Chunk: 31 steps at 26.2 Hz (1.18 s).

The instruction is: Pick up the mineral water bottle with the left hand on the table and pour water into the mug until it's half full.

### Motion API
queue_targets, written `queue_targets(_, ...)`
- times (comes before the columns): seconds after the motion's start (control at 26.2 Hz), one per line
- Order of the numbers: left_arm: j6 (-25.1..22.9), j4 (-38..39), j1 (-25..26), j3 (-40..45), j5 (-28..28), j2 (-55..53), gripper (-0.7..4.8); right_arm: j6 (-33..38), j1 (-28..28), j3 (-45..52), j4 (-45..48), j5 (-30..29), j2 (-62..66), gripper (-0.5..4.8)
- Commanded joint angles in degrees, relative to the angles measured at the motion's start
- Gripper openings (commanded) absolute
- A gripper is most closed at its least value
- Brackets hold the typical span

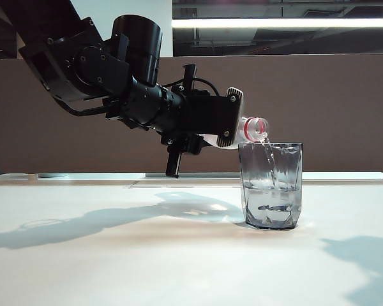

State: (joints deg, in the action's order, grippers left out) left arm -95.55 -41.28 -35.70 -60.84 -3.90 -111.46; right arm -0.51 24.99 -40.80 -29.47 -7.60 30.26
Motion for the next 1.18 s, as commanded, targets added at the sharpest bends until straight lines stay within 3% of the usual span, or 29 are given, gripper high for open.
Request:
queue_targets(0.04, 0.00, -2.51, -0.09, -0.52, -0.26, 0.57, 1.34, -0.15, -0.04, -0.42, 0.96, -0.26, -0.17, -0.08)
queue_targets(0.34, 2.19, -1.99, -0.11, -0.50, -0.26, 0.59, 1.34, -0.15, -0.04, -0.42, 0.96, -0.26, -0.17, -0.08)
queue_targets(0.53, 10.91, -2.01, -0.11, -0.50, -0.28, 0.59, 1.34, -0.15, -0.04, -0.42, 0.96, -0.24, -0.17, -0.08)
queue_targets(0.72, 15.93, -2.08, -0.11, -0.48, -0.26, 0.61, 1.34, -0.15, -0.04, -0.42, 0.96, -0.24, -0.17, -0.08)
queue_targets(1.03, 29.86, -2.08, -0.15, -0.48, -0.26, 0.72, 1.34, -0.15, -0.04, -0.42, 0.96, -0.26, -0.17, -0.08)
queue_targets(1.18, 42.45, -0.44, -0.09, -0.39, -0.28, 2.62, 1.34, -0.13, -0.04, -0.42, 0.96, -0.24, -0.20, -0.08)
